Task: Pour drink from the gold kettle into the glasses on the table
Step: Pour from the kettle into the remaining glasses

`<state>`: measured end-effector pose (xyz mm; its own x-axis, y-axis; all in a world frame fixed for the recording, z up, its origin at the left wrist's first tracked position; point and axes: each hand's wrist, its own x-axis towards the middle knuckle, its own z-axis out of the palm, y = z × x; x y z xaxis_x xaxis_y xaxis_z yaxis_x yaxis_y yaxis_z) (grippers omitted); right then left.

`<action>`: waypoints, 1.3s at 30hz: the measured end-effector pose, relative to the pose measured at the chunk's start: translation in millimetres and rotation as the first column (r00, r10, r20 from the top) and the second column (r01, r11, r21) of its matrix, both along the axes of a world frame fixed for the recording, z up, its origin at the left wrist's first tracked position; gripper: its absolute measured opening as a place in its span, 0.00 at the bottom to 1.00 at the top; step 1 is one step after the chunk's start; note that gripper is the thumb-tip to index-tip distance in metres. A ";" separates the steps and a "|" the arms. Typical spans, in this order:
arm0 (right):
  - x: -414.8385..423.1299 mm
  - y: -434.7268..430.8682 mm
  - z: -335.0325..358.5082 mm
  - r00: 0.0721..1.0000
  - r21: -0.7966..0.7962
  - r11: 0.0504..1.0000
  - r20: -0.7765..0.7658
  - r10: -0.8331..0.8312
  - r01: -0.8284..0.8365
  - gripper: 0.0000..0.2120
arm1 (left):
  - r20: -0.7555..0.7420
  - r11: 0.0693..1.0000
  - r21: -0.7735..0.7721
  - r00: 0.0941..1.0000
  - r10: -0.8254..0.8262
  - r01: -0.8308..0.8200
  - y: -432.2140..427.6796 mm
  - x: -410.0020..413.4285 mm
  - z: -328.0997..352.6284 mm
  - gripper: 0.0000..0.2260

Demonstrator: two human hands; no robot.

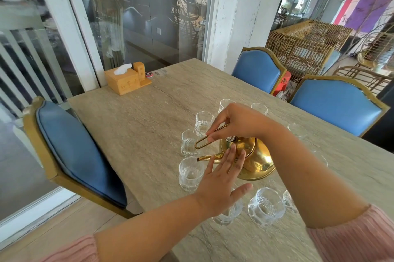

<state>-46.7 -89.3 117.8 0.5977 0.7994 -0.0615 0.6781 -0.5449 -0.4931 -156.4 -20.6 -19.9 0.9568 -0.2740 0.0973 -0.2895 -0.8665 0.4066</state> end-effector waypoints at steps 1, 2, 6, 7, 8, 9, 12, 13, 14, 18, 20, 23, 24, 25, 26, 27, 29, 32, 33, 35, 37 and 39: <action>1.5 -1.3 -0.5 1.000 0.012 1.000 -0.014 0.000 0.000 0.10 | -0.004 1.000 0.007 1.000 0.001 -0.001 -0.4 1.1 0.1 0.32; 3.8 -2.5 -1.1 1.000 0.024 1.000 -0.029 -0.002 0.002 0.10 | -0.007 1.000 0.011 1.000 0.001 -0.001 -0.7 2.4 0.5 0.33; 12.2 -9.9 -2.7 0.997 0.078 0.997 -0.082 -0.003 0.009 0.09 | -0.023 1.000 0.009 1.000 -0.001 0.001 -1.9 8.2 3.3 0.36; 14.0 -12.4 -2.6 0.995 0.095 0.995 -0.100 0.000 0.010 0.08 | -0.020 1.000 0.009 1.000 -0.002 0.002 -2.4 9.6 3.5 0.36; 15.7 -15.1 -2.6 0.993 0.111 0.994 -0.117 -0.001 0.014 0.08 | -0.015 1.000 0.009 1.000 -0.004 0.004 -3.0 10.7 3.5 0.36; 17.2 -17.9 -1.9 0.991 0.128 0.992 -0.134 0.000 0.017 0.07 | -0.009 1.000 0.007 1.000 -0.006 0.006 -3.9 12.0 3.1 0.36; 23.0 -27.5 -0.9 0.984 0.199 0.979 -0.180 -0.013 0.049 0.08 | -0.004 1.000 -0.004 1.000 -0.012 0.012 -6.6 16.2 3.8 0.35; 24.6 -30.3 -0.8 0.984 0.229 0.972 -0.179 -0.019 0.061 0.09 | -0.002 1.000 -0.002 1.000 -0.013 0.013 -7.7 17.8 4.5 0.35; 26.1 -33.0 -1.0 0.983 0.258 0.964 -0.182 -0.022 0.069 0.11 | 0.002 1.000 0.001 1.000 -0.014 0.014 -8.7 19.4 5.1 0.35; 32.7 -41.9 -3.8 0.978 0.337 0.937 -0.207 -0.017 0.088 0.13 | 0.017 1.000 0.000 1.000 -0.020 0.020 -13.2 23.5 4.7 0.35; 33.3 -45.5 -3.9 0.976 0.360 0.928 -0.219 -0.020 0.099 0.13 | 0.018 1.000 -0.001 1.000 -0.023 0.023 -14.5 24.7 3.9 0.35; 35.4 -51.2 -7.1 0.965 0.403 0.901 -0.258 -0.054 0.158 0.12 | 0.015 0.999 -0.004 0.999 -0.032 0.032 -14.9 26.7 4.2 0.35; 36.1 -53.3 -8.6 0.961 0.423 0.889 -0.269 -0.061 0.175 0.12 | 0.018 0.999 -0.004 0.999 -0.035 0.035 -14.5 27.4 4.8 0.35; 36.5 -55.7 -10.0 0.959 0.437 0.879 -0.273 -0.071 0.190 0.13 | 0.025 0.999 0.000 0.999 -0.037 0.037 -14.0 28.3 5.0 0.35; 36.2 -58.1 -10.5 0.956 0.445 0.870 -0.278 -0.092 0.213 0.14 | 0.035 0.999 0.005 0.999 -0.040 0.039 -13.0 29.2 5.4 0.35; 35.6 -60.5 -10.8 0.949 0.454 0.856 -0.289 -0.122 0.249 0.15 | 0.045 0.999 0.011 0.998 -0.044 0.044 -11.4 30.1 6.0 0.34; 32.7 -65.0 -9.9 0.929 0.474 0.816 -0.315 -0.193 0.330 0.13 | 0.053 0.998 0.030 0.997 -0.063 0.061 -7.2 32.7 7.8 0.33; 27.3 -68.4 -8.1 0.887 0.485 0.749 -0.336 -0.316 0.451 0.10 | 0.069 0.994 0.071 0.994 -0.090 0.085 -1.0 37.3 12.2 0.34; 25.1 -69.2 -7.4 0.869 0.487 0.725 -0.354 -0.346 0.487 0.09 | 0.077 0.993 0.077 0.993 -0.094 0.088 0.7 38.3 14.0 0.34; 21.0 -70.3 -6.6 0.832 0.485 0.680 -0.395 -0.390 0.549 0.09 | 0.081 0.992 0.084 0.991 -0.102 0.095 3.7 39.7 17.4 0.34; 17.3 -69.2 -7.9 0.794 0.476 0.637 -0.413 -0.447 0.606 0.10 | 0.072 0.991 0.078 0.991 -0.110 0.104 7.3 40.5 19.8 0.33; 15.0 -67.3 -10.5 0.746 0.477 0.574 -0.430 -0.509 0.666 0.11 | 0.064 0.990 0.080 0.990 -0.124 0.118 11.2 43.3 21.0 0.32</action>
